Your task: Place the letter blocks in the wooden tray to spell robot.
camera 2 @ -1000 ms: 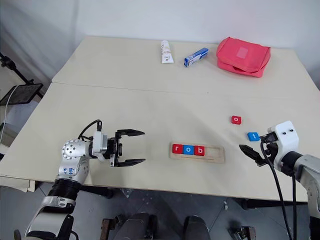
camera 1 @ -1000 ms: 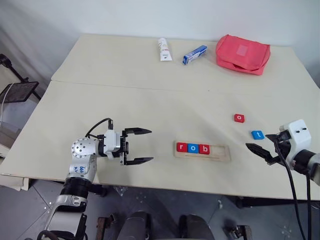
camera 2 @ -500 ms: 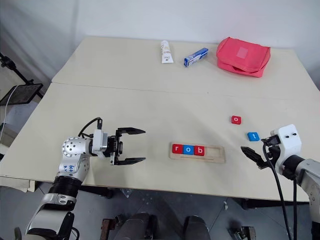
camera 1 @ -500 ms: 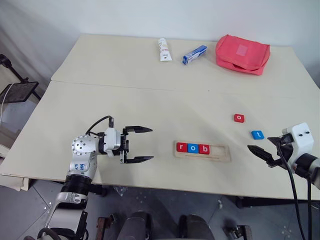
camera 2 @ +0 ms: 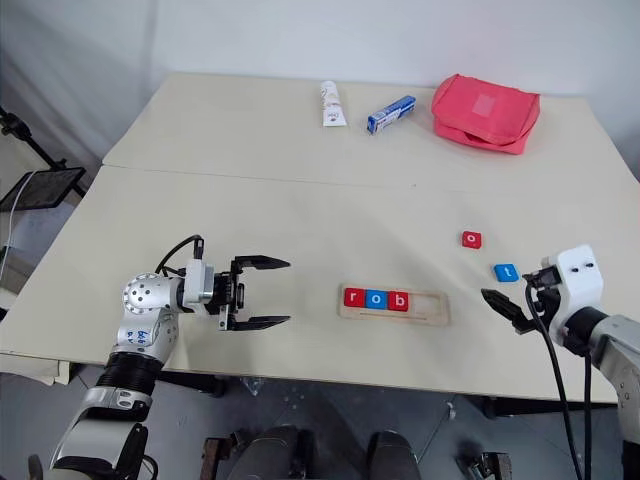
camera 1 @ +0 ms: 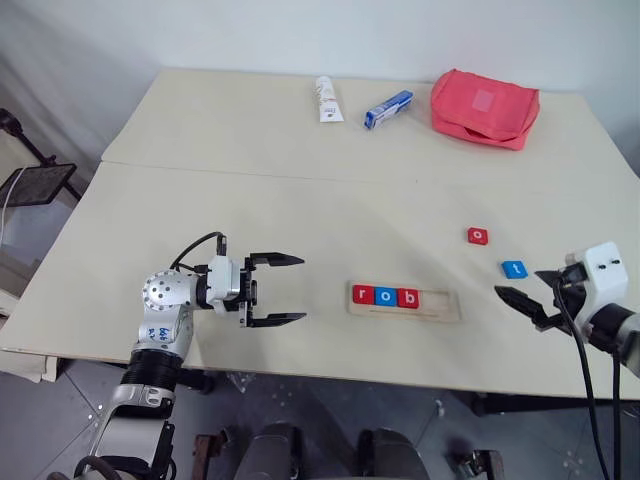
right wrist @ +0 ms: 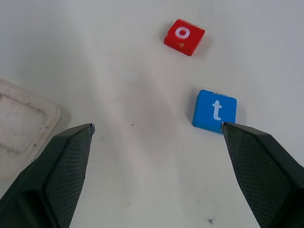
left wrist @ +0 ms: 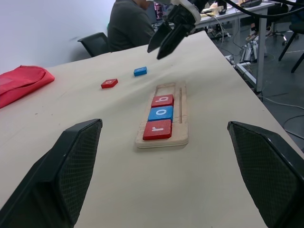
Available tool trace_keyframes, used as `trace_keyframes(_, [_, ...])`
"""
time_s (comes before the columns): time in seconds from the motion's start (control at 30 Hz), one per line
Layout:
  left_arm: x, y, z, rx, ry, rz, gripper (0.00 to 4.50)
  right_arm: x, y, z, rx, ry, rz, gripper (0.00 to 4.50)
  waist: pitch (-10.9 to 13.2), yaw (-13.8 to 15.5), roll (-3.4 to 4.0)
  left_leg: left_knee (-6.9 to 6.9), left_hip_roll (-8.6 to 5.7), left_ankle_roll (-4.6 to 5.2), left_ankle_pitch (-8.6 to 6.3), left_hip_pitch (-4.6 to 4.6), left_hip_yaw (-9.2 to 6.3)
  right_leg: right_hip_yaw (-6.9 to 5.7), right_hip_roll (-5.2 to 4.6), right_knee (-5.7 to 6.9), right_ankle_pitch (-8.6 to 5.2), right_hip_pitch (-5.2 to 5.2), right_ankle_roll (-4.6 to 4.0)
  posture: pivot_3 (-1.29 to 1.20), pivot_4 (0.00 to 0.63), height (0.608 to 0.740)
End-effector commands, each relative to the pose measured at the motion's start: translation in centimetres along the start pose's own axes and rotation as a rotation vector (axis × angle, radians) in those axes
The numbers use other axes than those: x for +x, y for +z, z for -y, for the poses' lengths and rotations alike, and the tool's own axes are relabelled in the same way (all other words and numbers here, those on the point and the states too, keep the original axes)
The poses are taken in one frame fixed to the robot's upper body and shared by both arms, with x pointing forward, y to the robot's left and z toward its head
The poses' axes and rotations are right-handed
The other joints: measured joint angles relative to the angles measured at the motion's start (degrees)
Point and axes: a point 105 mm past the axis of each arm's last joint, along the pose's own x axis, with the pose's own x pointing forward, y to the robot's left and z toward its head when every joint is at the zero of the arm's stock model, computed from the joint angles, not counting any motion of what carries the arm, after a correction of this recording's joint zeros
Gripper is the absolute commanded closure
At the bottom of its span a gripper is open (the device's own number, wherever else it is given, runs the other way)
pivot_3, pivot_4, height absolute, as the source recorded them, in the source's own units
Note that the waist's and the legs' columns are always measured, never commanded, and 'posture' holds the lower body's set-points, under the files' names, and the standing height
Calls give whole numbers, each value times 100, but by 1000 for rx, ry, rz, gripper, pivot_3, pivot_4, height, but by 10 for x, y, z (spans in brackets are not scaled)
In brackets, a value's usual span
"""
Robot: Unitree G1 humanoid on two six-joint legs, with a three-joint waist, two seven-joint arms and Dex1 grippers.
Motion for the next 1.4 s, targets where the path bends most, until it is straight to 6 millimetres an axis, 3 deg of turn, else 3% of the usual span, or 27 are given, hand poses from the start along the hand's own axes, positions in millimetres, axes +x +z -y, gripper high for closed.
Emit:
trace_keyframes(0.03, [-2,3,-1,17,9,8,0,13,24,1,-13,-25,91,47,0,-24,0,0,1,0,0,0,3,0,0,-1,0,0,0,0,150,740])
trace_keyframes(0.37, [1,4,5,14,24,18,0,83,43,16,23,-125,88,47,0,-137,0,-1,-2,-1,2,-1,0,-3,-3,6,0,-4,0,0,150,740])
trace_keyframes(0.67, [-2,5,12,13,60,8,0,125,42,30,11,-207,28,47,0,-150,1,-6,0,-1,2,-2,-2,-6,-2,10,0,-8,0,0,150,740])
trace_keyframes(0.9, [-5,6,16,10,83,-1,0,134,39,33,33,-230,9,47,0,-159,1,-9,0,-1,2,-3,-5,-5,-3,9,0,-8,0,0,150,740])
trace_keyframes(1.13, [-4,6,16,7,90,-3,0,131,38,28,68,-250,20,47,0,-169,1,-8,2,-1,2,-3,-4,-4,-2,9,0,-8,0,0,150,740])
trace_keyframes(1.4, [0,6,13,11,83,5,0,122,20,12,140,-284,-4,47,-1,-152,2,-8,2,-1,2,-2,-5,-2,-2,11,0,-7,0,0,150,740])
